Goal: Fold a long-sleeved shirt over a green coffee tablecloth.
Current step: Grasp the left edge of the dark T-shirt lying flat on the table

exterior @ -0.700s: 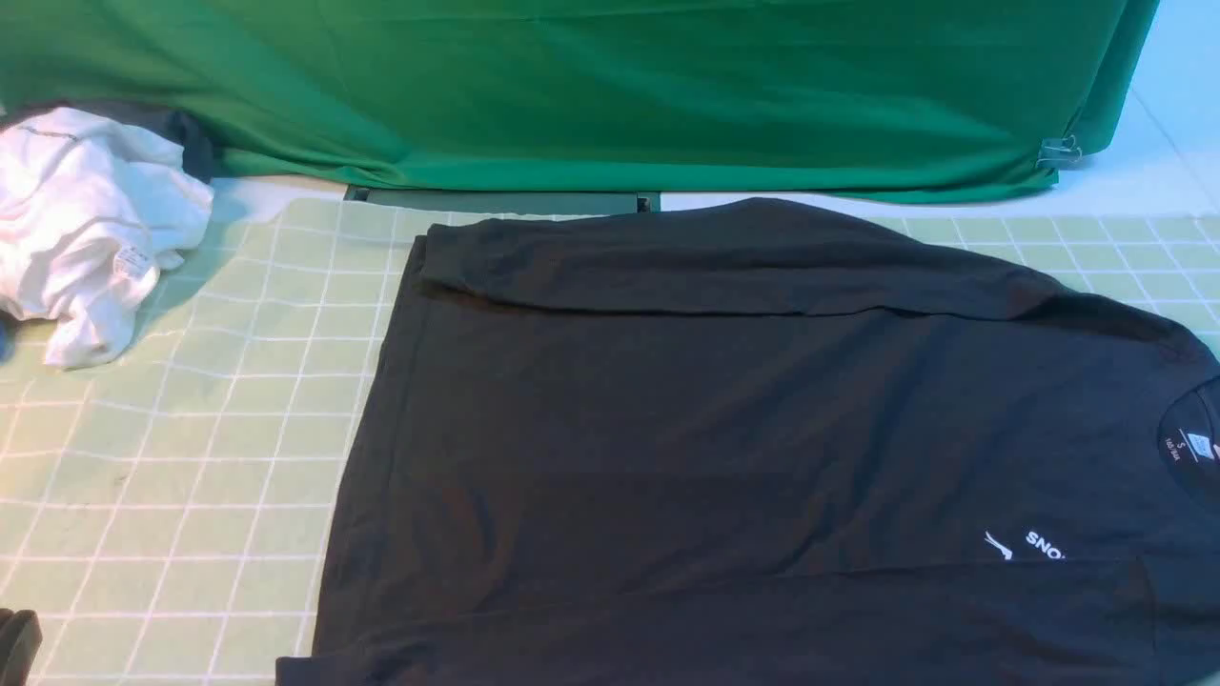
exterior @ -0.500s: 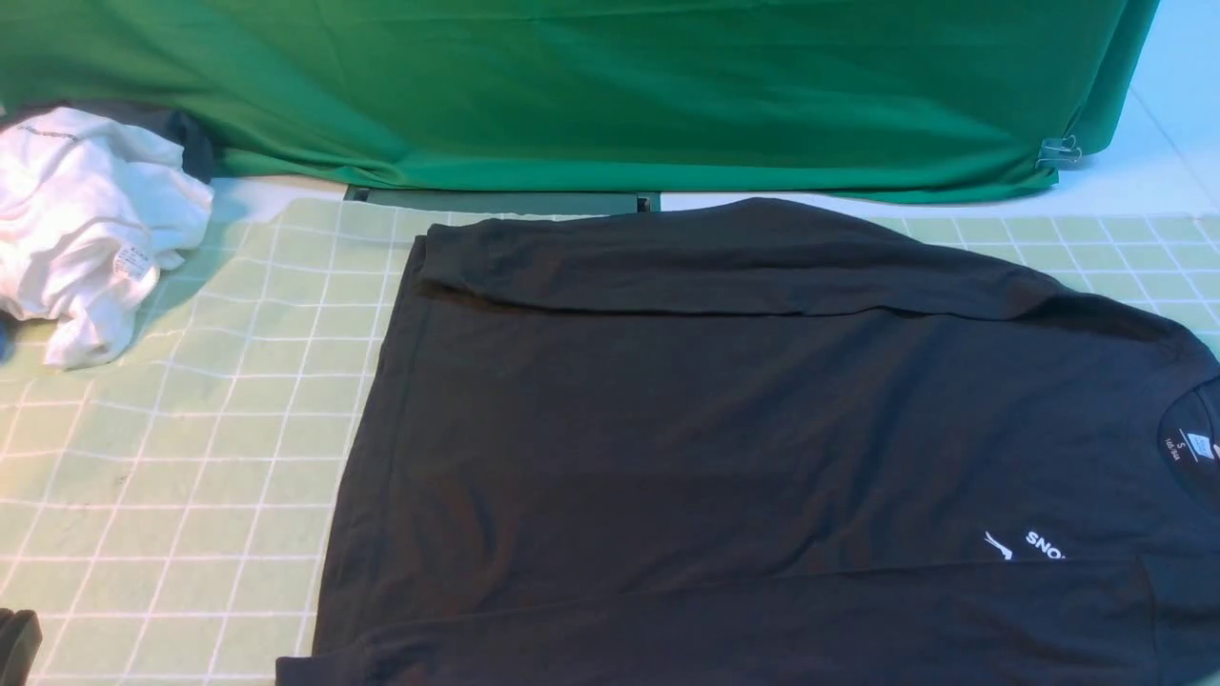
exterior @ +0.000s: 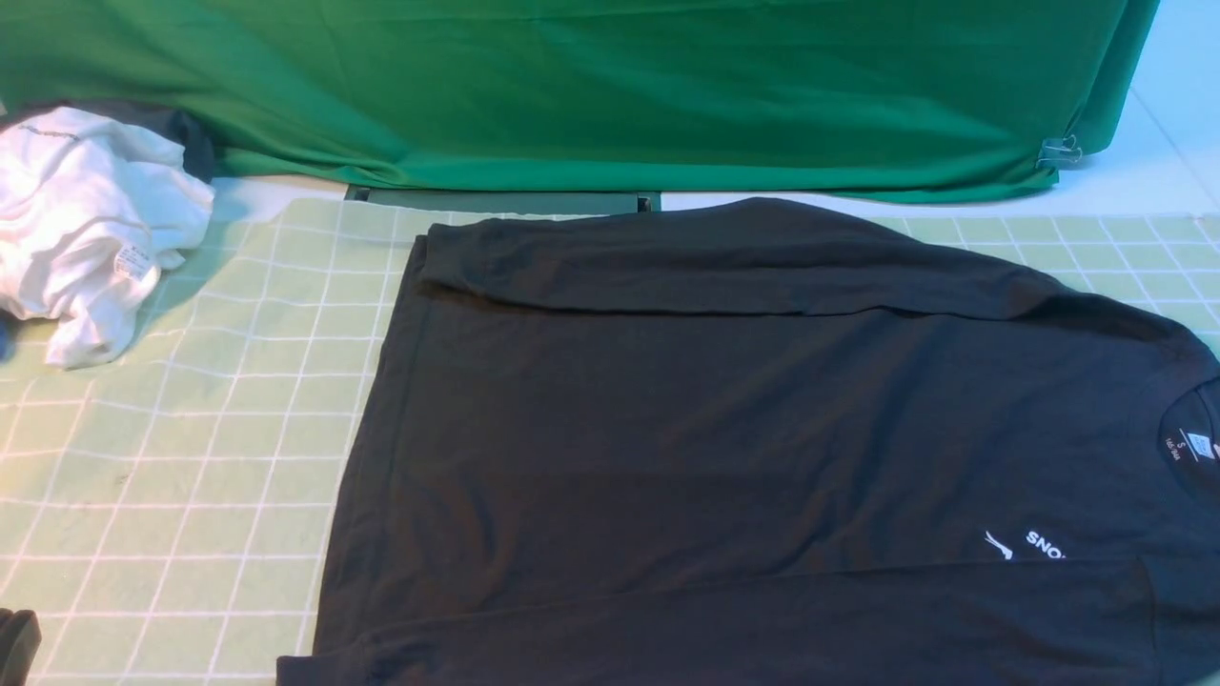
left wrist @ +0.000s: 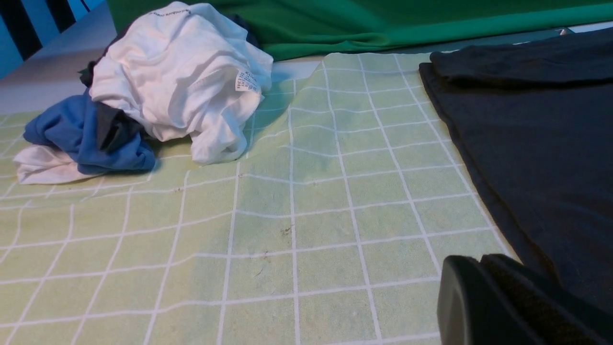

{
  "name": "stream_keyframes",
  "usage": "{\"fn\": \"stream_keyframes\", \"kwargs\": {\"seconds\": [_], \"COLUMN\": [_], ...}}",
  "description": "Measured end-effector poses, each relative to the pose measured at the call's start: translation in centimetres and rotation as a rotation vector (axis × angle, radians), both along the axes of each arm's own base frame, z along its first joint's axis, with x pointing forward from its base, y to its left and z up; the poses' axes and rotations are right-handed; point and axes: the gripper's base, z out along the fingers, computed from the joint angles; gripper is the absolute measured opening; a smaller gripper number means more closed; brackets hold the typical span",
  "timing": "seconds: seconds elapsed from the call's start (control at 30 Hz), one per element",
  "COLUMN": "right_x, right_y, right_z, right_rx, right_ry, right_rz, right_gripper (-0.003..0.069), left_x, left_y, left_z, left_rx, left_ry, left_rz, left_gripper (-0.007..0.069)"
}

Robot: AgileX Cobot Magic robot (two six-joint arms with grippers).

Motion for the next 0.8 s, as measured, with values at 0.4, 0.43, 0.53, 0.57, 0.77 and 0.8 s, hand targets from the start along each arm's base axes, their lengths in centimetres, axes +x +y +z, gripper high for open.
{"fn": "stream_keyframes", "kwargs": {"seconds": [0.4,0.43,0.53,0.57,0.77,0.8], "right_x": [0.0,0.0,0.0,0.0,0.1,0.1], "right_y": [0.0,0.0,0.0,0.0,-0.1,-0.1], "right_z": [0.0,0.0,0.0,0.0,0.6,0.8], "right_rx": [0.0,0.0,0.0,0.0,-0.095,-0.099], "right_ry": [0.0,0.0,0.0,0.0,-0.067,-0.092], "right_rz": [0.0,0.0,0.0,0.0,0.006,0.006], "right_gripper": [0.0204,0.0207,0.021,0.0211,0.0227,0.0229], "left_x": [0.0,0.1,0.1,0.1,0.1,0.1], "left_y": [0.0,0.1,0.2,0.2,0.3,0.3], "left_z": [0.3,0.5,1.0,1.2,1.8,1.9], "left_rx": [0.015,0.018,0.056,0.068,0.103,0.104], "left_ry": [-0.034,-0.049,-0.11,-0.133,-0.197,-0.199], "left_rz": [0.002,0.004,0.011,0.014,0.021,0.021], "left_gripper": [-0.0027,-0.0027,-0.0027,-0.0027,-0.0027,-0.0027]}}
